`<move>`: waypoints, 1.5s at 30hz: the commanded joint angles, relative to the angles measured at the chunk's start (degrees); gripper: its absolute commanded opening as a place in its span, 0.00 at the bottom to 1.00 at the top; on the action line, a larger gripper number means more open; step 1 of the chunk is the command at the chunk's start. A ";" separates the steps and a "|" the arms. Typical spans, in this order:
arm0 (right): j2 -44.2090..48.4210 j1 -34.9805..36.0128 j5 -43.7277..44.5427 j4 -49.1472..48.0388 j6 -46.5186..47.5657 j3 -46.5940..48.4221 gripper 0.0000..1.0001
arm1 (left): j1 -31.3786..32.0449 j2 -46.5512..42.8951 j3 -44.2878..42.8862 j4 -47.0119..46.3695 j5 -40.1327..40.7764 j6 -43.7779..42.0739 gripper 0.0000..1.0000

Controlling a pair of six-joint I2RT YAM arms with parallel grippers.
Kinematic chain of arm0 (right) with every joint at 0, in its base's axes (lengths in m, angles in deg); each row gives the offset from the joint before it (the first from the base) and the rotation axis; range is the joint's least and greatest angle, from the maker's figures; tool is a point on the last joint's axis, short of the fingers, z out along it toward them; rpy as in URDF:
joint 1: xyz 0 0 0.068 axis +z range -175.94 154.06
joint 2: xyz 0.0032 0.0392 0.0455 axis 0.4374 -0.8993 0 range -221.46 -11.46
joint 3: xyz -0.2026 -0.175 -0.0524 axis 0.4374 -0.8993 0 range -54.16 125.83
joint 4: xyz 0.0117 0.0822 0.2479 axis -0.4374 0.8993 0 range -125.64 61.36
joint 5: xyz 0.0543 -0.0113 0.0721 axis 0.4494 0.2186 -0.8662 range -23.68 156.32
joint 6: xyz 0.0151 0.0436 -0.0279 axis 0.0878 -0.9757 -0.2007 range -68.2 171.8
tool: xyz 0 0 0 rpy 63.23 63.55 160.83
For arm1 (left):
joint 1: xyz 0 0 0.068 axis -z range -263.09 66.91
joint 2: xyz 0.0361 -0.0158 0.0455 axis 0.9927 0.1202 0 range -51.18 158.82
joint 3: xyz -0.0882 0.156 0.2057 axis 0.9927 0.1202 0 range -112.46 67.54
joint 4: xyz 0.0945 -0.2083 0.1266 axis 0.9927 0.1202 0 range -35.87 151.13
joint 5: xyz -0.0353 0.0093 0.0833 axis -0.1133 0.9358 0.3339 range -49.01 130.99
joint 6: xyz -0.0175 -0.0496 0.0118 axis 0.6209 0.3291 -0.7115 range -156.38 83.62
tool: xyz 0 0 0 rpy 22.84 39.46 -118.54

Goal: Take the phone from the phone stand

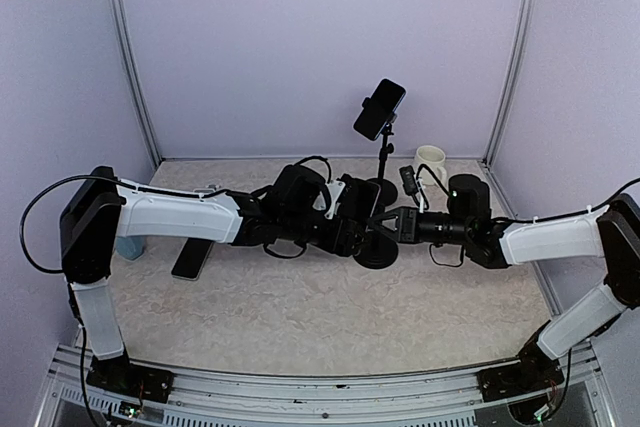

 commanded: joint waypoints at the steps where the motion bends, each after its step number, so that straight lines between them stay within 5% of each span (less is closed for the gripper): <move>1: 4.55 -1.20 -6.21 -2.37 2.08 -1.69 0.00 | -7.46 -2.53 1.96 1.56 7.90 3.32 0.27; 11: 4.28 -2.49 -6.76 -3.47 2.24 -2.04 0.00 | -9.04 -3.85 5.67 -4.40 -1.77 3.19 0.21; 20: 0.88 -2.49 -5.41 -4.82 1.53 -1.27 0.00 | -1.75 -3.43 2.65 -9.26 -11.25 -0.89 0.17; 36: -1.25 -2.49 -3.75 -5.73 1.50 -0.93 0.00 | 1.71 -16.76 9.51 -8.59 -4.04 2.15 0.17; 45: -0.65 -2.49 -4.14 -5.84 1.77 -0.86 0.00 | -4.17 -23.91 17.21 12.65 11.20 10.52 0.16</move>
